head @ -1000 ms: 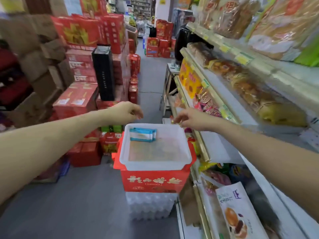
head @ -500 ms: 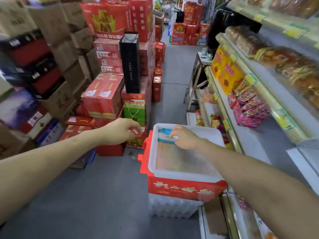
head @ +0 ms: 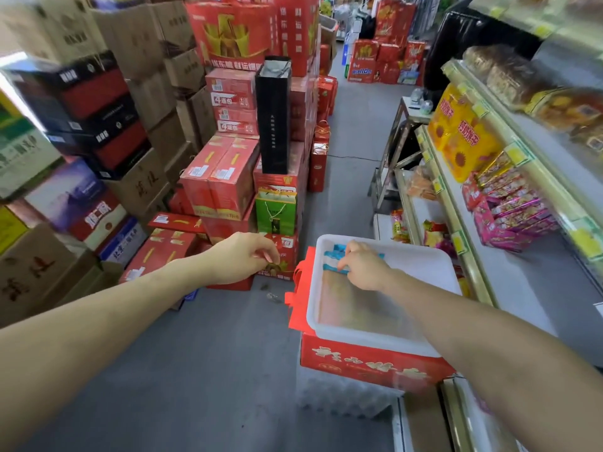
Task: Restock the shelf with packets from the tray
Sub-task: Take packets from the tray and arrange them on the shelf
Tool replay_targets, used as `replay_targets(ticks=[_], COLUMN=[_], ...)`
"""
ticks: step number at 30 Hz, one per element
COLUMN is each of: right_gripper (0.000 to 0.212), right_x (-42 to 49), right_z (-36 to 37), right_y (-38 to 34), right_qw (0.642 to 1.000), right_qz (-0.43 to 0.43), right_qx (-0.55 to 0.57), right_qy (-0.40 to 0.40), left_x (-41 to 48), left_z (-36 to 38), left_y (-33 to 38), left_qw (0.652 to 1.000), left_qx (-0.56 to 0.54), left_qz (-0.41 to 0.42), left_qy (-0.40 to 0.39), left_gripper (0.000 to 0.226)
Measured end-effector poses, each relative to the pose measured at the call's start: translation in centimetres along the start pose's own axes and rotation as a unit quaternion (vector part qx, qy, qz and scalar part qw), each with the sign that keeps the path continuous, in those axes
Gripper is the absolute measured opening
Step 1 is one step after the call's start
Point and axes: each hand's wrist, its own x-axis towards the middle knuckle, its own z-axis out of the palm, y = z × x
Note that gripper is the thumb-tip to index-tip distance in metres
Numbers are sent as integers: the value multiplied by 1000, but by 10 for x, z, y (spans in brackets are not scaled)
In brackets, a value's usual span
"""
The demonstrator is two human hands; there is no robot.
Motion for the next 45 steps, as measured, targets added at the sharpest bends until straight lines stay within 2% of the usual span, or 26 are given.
replay_targets(ticks=[5,10,14,22,30,35,40,45], right_gripper=[36,37,55,31,30,28,28,29], right_x=[3,-6,-26,-87,-149,-174,-211,-223], right_z=[3,-5,-35,-102,-140,-146,-157,-168], right_y=[-9,0,27,74,97,108,119,121], right_qw=[998,997,998,999,997,995,992,991], right_qz=[24,57,40,34,59,79,114,129], right_qx=[-58,-52,-16,28,56,52,46,46], right_qy=[-5,-12,-34,-18,-3,3,0,6], left_x=[-4,-5,1,66,150,186,197,199], left_z=[1,2,1,12,93,126,151,154], left_y=[-7,-6,-6,33,83,80,79,79], left_qw=[1000,1000,999,993,970,948,929,912], left_qx=[6,-1,-1,54,158,237,307,360], left_qz=[1,6,-7,42,104,129,155,142], left_qy=[4,-10,-35,-100,-150,-170,-137,-136], left_gripper=[27,28,30,31,38,38,39,42])
